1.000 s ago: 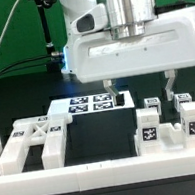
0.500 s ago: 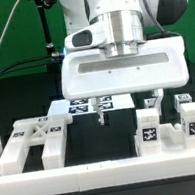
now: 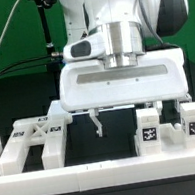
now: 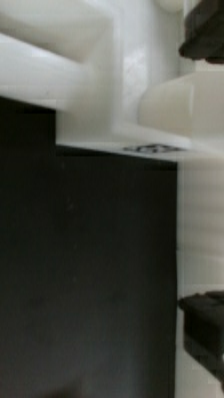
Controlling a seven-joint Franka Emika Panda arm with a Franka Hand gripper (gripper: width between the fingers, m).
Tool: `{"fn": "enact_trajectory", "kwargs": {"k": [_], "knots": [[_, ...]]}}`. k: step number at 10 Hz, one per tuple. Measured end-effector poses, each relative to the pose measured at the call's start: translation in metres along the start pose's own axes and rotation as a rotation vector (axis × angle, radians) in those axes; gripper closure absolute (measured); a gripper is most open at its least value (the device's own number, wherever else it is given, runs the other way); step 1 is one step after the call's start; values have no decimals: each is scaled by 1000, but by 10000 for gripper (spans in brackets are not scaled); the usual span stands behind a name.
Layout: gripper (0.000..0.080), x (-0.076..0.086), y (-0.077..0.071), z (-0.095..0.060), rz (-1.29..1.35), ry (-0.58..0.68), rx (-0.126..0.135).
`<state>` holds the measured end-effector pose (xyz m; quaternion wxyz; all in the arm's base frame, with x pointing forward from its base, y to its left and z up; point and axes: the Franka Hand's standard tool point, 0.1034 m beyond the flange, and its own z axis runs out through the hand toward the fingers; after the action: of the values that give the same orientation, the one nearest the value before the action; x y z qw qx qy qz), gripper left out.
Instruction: Assemble chair
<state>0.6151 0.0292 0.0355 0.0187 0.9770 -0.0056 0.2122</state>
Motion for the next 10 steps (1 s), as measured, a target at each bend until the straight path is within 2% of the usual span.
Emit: {"fn": "enact_trajectory", "kwargs": {"k": [2,5,7,8,9,10], "knots": [[151,-2,-4,10,-5,-5,0],[151,-3,-5,11,-7,-7,1],[407,-3,-5,11,-7,-7,1],[407,-3,-5,11,-7,-7,1],[591,-3,-5,11,-7,-7,1],[716,-3,-5,11,-7,-7,1]]}}
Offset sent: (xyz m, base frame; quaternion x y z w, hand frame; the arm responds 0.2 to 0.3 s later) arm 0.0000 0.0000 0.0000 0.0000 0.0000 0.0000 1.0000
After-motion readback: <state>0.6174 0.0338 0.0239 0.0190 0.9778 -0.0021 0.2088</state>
